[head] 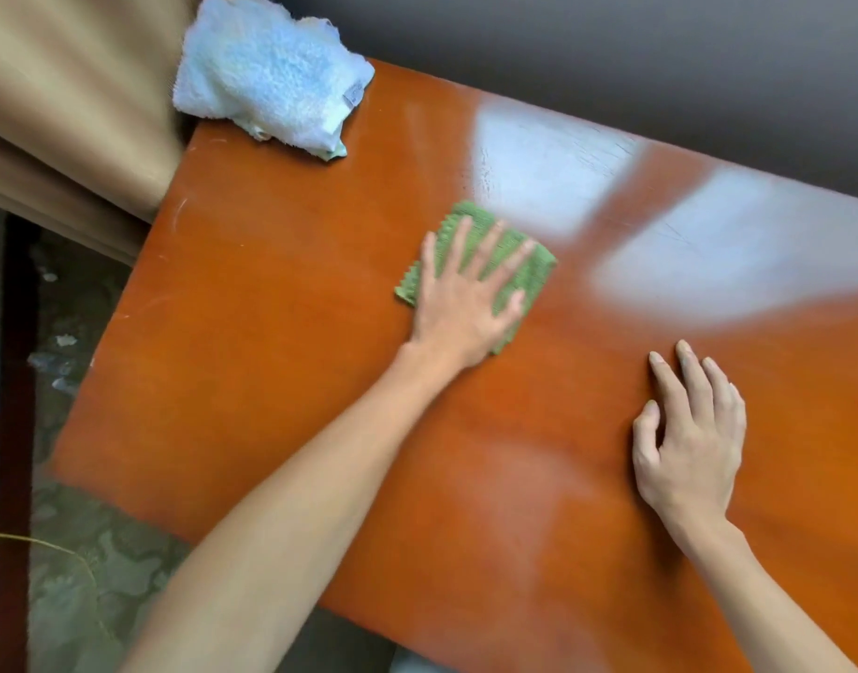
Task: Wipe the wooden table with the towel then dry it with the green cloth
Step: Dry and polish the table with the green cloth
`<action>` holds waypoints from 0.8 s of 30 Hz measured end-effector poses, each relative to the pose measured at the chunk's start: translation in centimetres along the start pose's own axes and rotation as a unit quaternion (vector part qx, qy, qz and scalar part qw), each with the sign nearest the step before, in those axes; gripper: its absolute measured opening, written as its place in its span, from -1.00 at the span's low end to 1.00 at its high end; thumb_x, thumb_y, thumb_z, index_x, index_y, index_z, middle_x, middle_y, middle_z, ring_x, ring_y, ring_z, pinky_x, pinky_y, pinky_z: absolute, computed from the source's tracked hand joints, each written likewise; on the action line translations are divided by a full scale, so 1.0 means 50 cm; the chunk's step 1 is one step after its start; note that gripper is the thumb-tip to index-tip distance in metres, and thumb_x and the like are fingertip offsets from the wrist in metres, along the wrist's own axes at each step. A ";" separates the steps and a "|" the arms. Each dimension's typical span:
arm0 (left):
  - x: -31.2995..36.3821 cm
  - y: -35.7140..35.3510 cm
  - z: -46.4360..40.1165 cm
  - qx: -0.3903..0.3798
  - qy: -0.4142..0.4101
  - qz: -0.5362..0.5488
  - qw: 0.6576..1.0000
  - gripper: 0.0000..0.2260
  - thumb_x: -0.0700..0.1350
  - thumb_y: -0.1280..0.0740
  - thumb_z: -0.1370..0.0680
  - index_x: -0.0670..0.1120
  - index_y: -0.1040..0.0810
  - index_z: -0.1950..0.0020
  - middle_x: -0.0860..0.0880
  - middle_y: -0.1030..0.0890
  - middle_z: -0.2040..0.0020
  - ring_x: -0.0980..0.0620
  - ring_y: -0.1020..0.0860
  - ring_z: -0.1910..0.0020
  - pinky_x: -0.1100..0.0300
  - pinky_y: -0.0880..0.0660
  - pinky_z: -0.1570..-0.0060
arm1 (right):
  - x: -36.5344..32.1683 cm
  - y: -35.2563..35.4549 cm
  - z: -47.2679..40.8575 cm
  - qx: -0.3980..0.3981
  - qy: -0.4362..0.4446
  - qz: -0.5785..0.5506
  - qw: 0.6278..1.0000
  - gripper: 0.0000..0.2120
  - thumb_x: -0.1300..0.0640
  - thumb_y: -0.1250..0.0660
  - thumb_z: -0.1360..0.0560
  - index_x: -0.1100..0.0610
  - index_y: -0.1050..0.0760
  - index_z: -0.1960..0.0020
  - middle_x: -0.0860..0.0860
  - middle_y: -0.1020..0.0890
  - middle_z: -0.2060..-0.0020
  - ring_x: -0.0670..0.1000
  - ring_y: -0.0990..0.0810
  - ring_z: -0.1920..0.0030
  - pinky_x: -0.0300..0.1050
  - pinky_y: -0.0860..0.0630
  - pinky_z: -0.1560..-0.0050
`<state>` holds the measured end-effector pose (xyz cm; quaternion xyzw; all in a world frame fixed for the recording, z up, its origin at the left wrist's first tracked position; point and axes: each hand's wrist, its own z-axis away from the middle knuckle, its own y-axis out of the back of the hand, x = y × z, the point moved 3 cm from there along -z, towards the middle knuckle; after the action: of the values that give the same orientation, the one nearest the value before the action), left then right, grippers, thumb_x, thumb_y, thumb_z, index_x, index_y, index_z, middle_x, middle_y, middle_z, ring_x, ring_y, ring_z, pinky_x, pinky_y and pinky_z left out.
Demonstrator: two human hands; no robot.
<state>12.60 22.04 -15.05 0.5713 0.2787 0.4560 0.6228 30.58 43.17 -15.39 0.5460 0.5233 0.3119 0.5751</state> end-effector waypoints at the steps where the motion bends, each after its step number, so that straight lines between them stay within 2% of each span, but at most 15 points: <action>1: -0.051 0.009 0.006 0.004 0.042 0.006 0.999 -0.48 0.18 -0.05 -0.62 0.22 -0.11 -0.60 0.03 -0.06 -0.64 -0.17 0.01 -0.61 -0.29 0.11 -0.52 | 0.000 0.001 0.000 -0.001 0.001 0.002 1.000 -0.52 0.09 -0.10 -0.57 0.11 -0.38 -0.47 0.10 -0.36 -0.50 0.20 -0.28 -0.49 0.17 -0.16 -0.52; 6: -0.291 0.034 0.149 0.033 0.255 0.024 0.966 -0.50 0.16 0.03 -0.67 0.19 -0.01 -0.62 0.00 0.00 -0.65 -0.16 0.07 -0.62 -0.31 0.08 -0.52 | -0.006 0.002 -0.002 0.017 0.000 -0.005 1.000 -0.53 0.15 -0.13 -0.54 0.20 -0.42 -0.42 0.18 -0.38 -0.46 0.28 -0.32 -0.45 0.23 -0.18 -0.47; 9: -0.337 0.022 0.260 0.031 0.335 0.035 0.941 -0.47 0.18 0.10 -0.65 0.15 0.01 -0.63 -0.04 0.02 -0.65 -0.17 0.08 -0.62 -0.32 0.07 -0.52 | -0.036 0.001 -0.016 0.035 -0.016 -0.038 0.999 -0.56 0.21 -0.15 -0.52 0.27 -0.41 -0.39 0.22 -0.40 -0.43 0.30 -0.31 -0.44 0.26 -0.19 -0.47; 11: -0.320 0.004 0.317 0.030 0.358 0.038 0.932 -0.46 0.18 0.13 -0.65 0.13 0.03 -0.64 -0.05 0.04 -0.65 -0.17 0.09 -0.62 -0.32 0.08 -0.52 | -0.092 -0.005 -0.042 0.031 -0.012 -0.068 0.997 -0.54 0.22 -0.16 -0.52 0.27 -0.38 -0.40 0.22 -0.38 -0.44 0.29 -0.28 -0.46 0.24 -0.15 -0.49; 14: -0.259 -0.016 0.354 0.026 0.326 0.028 0.945 -0.47 0.14 0.11 -0.65 0.10 0.00 -0.64 -0.06 0.02 -0.65 -0.21 0.06 -0.61 -0.36 0.04 -0.50 | -0.230 -0.036 -0.089 -0.004 0.025 -0.102 0.994 -0.49 0.22 -0.19 -0.49 0.27 -0.36 -0.43 0.21 -0.36 -0.47 0.30 -0.27 -0.47 0.24 -0.14 -0.50; 17: -0.227 -0.024 0.326 0.023 0.186 0.011 0.982 -0.47 0.11 -0.01 -0.63 0.10 -0.13 -0.62 -0.05 -0.11 -0.63 -0.22 -0.03 -0.60 -0.35 -0.02 -0.50 | -0.380 -0.079 -0.113 -0.048 0.061 -0.119 0.990 -0.47 0.22 -0.21 -0.48 0.27 -0.37 -0.45 0.19 -0.35 -0.49 0.28 -0.27 -0.49 0.23 -0.13 -0.52; 19: -0.264 -0.014 0.284 0.023 0.094 0.010 0.995 -0.47 0.12 -0.09 -0.61 0.14 -0.19 -0.59 -0.01 -0.15 -0.63 -0.20 -0.07 -0.60 -0.33 -0.04 -0.50 | -0.471 -0.111 -0.125 -0.070 0.090 -0.123 0.986 -0.47 0.23 -0.19 -0.50 0.27 -0.34 -0.47 0.18 -0.34 -0.50 0.25 -0.26 -0.51 0.18 -0.11 -0.54; 20: -0.300 -0.003 0.256 0.028 0.075 0.012 0.997 -0.48 0.13 -0.10 -0.60 0.16 -0.19 -0.59 0.01 -0.14 -0.63 -0.19 -0.07 -0.60 -0.32 -0.02 -0.50 | -0.507 -0.126 -0.133 -0.076 0.097 -0.120 0.985 -0.47 0.22 -0.18 -0.51 0.26 -0.33 -0.48 0.16 -0.33 -0.51 0.24 -0.25 -0.52 0.16 -0.09 -0.54; 22: -0.393 0.027 0.202 0.045 0.099 0.015 0.994 -0.49 0.14 -0.05 -0.63 0.18 -0.17 -0.59 0.01 -0.13 -0.63 -0.18 -0.05 -0.60 -0.30 0.02 -0.51 | -0.557 -0.152 -0.147 -0.080 0.088 -0.096 0.988 -0.47 0.18 -0.15 -0.54 0.22 -0.31 -0.50 0.13 -0.31 -0.52 0.20 -0.24 -0.53 0.15 -0.07 -0.55; 24: -0.502 0.056 0.176 0.052 0.165 0.012 0.985 -0.50 0.16 0.01 -0.65 0.18 -0.13 -0.61 0.00 -0.10 -0.64 -0.18 -0.02 -0.61 -0.28 0.03 -0.52 | -0.584 -0.174 -0.156 -0.066 0.062 -0.052 0.995 -0.48 0.11 -0.11 -0.57 0.16 -0.30 -0.52 0.09 -0.30 -0.53 0.16 -0.22 -0.54 0.17 -0.05 -0.55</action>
<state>8.79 -4.41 -15.00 0.5232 0.3940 0.5364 0.5322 13.85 16.56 -14.92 0.4586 0.5639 0.3481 0.5921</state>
